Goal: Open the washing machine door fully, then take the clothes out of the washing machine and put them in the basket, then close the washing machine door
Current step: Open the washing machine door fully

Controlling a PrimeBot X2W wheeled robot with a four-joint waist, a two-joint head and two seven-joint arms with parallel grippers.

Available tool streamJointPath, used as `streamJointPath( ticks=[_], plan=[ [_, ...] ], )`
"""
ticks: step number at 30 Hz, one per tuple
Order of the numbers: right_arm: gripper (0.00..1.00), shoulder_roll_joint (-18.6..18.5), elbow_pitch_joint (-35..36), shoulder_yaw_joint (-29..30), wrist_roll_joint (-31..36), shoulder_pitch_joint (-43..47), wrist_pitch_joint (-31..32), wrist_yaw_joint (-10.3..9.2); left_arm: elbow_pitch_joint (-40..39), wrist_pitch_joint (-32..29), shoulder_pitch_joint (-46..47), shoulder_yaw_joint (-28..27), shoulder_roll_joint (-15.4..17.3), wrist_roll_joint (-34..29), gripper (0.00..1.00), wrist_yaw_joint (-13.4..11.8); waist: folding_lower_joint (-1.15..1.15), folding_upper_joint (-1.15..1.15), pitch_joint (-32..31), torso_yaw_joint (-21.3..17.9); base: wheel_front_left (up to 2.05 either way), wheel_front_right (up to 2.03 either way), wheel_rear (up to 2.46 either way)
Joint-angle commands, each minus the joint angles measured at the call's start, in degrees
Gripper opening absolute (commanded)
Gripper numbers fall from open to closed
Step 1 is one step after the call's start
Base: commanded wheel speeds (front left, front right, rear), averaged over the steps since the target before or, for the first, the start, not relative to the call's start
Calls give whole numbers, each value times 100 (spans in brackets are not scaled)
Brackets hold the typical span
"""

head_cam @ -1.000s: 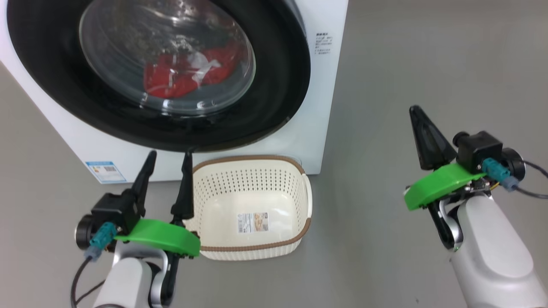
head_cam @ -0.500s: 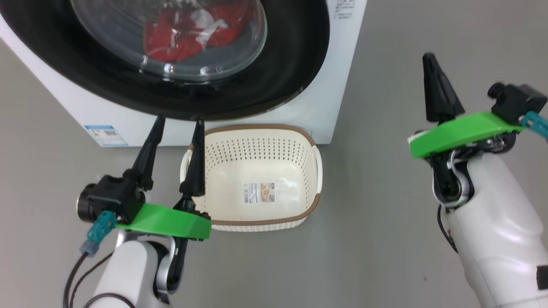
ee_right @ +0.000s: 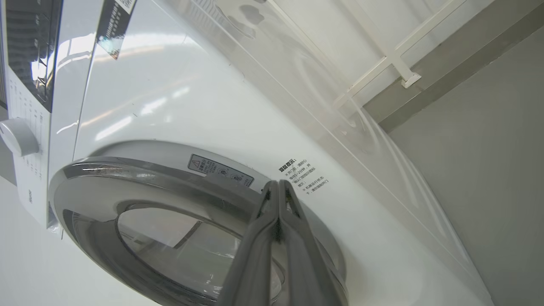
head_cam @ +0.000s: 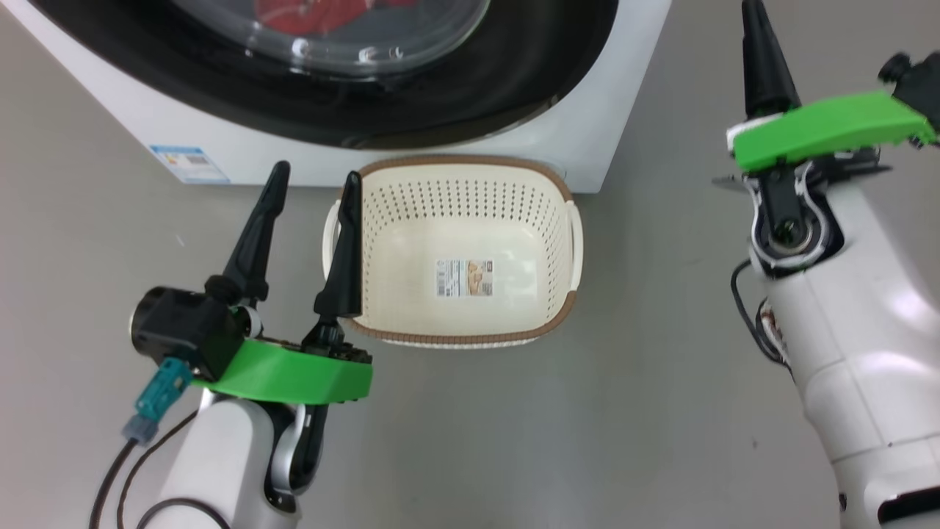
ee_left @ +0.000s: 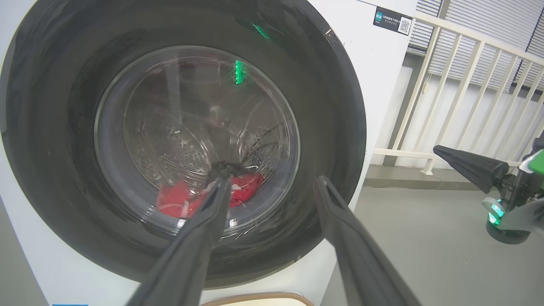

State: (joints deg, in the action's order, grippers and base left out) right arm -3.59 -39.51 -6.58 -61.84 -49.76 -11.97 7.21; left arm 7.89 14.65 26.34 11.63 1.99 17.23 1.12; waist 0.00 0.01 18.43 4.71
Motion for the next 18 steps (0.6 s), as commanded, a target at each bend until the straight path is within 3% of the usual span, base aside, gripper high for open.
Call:
streamJointPath(
  ticks=[1, 7, 18],
  plan=[
    [0, 71, 118, -108, -230, -226, 79, 28, -219, 35, 144, -140, 95, 11, 100, 11, 0, -1, 200, 92, 0, 0, 0],
    [0, 71, 30, -155, -831, -663, 504, 28, -465, 23, 189, -84, 134, -45, 100, -19, 0, -1, 482, 125, 0, 0, 0],
    [0, -38, -119, 16, -1701, -1463, 1854, 28, -756, 10, 268, -53, 221, -120, 100, -99, 0, -1, 958, 201, 0, 0, 0]
  ],
)
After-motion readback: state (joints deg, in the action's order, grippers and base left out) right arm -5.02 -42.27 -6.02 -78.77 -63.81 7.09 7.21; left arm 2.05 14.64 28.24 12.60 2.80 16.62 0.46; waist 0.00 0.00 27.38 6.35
